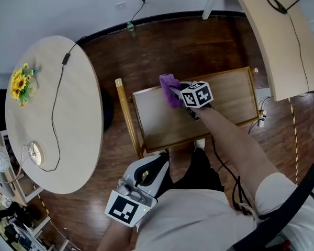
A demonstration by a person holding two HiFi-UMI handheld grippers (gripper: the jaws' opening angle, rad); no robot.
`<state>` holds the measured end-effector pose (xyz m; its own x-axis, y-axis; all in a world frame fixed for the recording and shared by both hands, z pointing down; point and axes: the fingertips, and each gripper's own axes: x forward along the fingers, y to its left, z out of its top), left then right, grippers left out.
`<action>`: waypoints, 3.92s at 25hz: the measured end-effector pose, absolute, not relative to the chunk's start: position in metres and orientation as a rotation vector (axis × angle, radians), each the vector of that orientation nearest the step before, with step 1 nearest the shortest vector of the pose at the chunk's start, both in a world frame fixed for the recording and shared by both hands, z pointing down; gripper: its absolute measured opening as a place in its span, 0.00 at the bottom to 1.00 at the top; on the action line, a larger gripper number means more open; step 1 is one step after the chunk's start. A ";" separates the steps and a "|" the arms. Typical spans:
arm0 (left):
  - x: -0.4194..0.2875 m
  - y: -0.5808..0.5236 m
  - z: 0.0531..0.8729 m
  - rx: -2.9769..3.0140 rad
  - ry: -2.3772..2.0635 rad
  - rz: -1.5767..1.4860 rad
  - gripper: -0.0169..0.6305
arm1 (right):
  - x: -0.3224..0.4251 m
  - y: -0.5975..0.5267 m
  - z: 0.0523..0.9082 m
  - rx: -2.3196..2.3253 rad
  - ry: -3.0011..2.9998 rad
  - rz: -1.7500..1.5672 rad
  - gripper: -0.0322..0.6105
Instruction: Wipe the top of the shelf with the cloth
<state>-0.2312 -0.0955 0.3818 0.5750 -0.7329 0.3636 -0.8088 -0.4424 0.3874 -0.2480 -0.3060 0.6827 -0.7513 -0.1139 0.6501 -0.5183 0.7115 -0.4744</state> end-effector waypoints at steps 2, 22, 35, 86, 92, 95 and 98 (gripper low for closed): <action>-0.221 -0.105 0.382 2.284 -1.219 0.185 0.11 | -0.216 -0.321 0.683 0.525 -2.299 0.885 0.13; -0.084 -0.146 0.391 2.318 -1.144 0.208 0.11 | 0.116 -0.463 0.690 0.939 -2.044 0.660 0.13; -0.112 -0.134 0.369 2.307 -1.253 0.194 0.09 | -0.006 -0.402 0.622 0.793 -2.316 0.665 0.13; -0.080 -0.133 0.387 2.368 -1.024 0.212 0.09 | 0.024 -0.355 0.701 0.780 -2.089 0.825 0.13; -0.056 -0.145 0.390 2.365 -1.022 0.224 0.09 | 0.091 -0.391 0.701 0.862 -2.047 0.779 0.13; -0.047 -0.150 0.390 2.371 -1.029 0.222 0.09 | 0.117 -0.404 0.702 0.900 -2.018 0.787 0.13; -0.040 -0.152 0.389 2.370 -1.037 0.218 0.09 | 0.140 -0.413 0.703 0.929 -1.996 0.781 0.13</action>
<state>-0.0403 -0.1522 0.3887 0.6912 -0.6326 0.3493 -0.7197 -0.5593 0.4114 0.1395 -0.4129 0.7025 -0.4255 -0.3337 0.8412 -0.8161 0.5432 -0.1973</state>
